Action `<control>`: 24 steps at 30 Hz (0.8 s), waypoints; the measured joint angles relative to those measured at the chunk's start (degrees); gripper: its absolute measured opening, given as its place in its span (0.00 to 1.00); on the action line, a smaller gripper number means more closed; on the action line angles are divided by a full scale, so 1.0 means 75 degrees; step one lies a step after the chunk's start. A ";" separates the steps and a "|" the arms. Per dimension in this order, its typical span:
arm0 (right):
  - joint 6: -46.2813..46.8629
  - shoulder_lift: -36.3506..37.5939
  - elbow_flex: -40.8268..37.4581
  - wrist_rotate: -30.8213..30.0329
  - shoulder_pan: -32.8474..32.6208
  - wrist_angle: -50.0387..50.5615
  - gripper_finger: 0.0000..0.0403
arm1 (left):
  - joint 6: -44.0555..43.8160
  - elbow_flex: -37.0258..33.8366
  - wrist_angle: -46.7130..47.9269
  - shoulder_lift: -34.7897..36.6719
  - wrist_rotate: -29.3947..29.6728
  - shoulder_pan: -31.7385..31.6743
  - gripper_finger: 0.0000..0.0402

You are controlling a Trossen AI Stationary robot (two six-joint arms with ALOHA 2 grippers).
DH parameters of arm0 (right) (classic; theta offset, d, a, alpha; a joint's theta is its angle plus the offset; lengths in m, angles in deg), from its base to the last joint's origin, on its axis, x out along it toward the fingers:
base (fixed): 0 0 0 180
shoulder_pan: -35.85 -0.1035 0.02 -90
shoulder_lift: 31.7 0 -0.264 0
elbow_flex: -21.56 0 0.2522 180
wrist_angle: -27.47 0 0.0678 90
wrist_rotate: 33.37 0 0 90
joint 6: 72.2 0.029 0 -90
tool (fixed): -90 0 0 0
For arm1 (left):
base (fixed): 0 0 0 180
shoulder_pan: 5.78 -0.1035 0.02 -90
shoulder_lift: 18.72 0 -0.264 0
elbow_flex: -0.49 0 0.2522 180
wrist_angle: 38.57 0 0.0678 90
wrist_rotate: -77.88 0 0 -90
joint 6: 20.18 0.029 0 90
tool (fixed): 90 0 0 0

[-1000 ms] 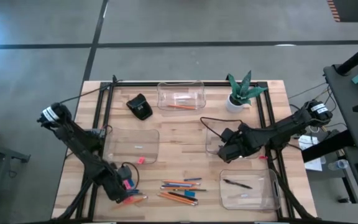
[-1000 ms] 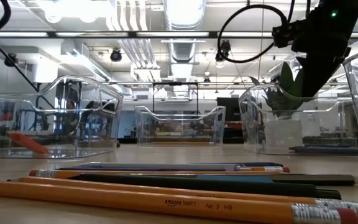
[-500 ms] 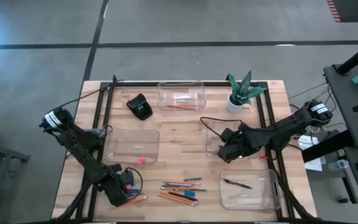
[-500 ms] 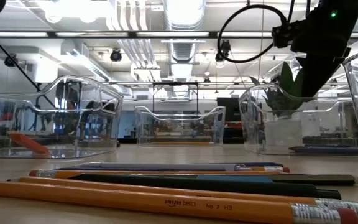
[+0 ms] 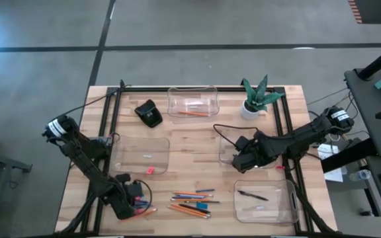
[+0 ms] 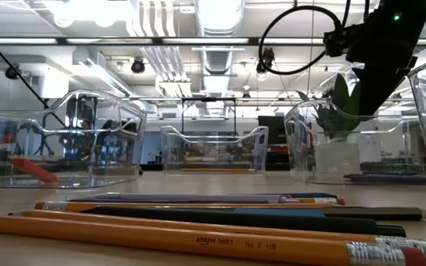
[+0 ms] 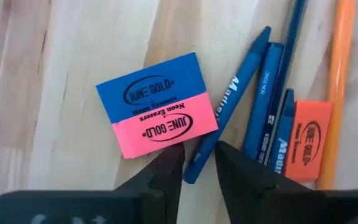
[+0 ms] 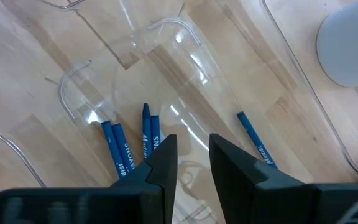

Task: Sort crayons/erasers/pens/pencils in bins
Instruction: Put the blue crayon into the middle right transparent bin

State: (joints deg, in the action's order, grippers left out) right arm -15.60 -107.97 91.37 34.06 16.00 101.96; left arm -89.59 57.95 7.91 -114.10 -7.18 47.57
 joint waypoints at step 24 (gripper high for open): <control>-0.0122 -0.0003 -0.0003 0.0000 0.0000 0.0035 0.21 | 0.1102 0.0509 0.0356 0.1164 0.0856 -0.0009 0.01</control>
State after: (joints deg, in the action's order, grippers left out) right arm -16.52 -108.00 91.35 34.06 16.00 102.22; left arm -81.33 61.77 10.58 -105.37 -0.76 47.50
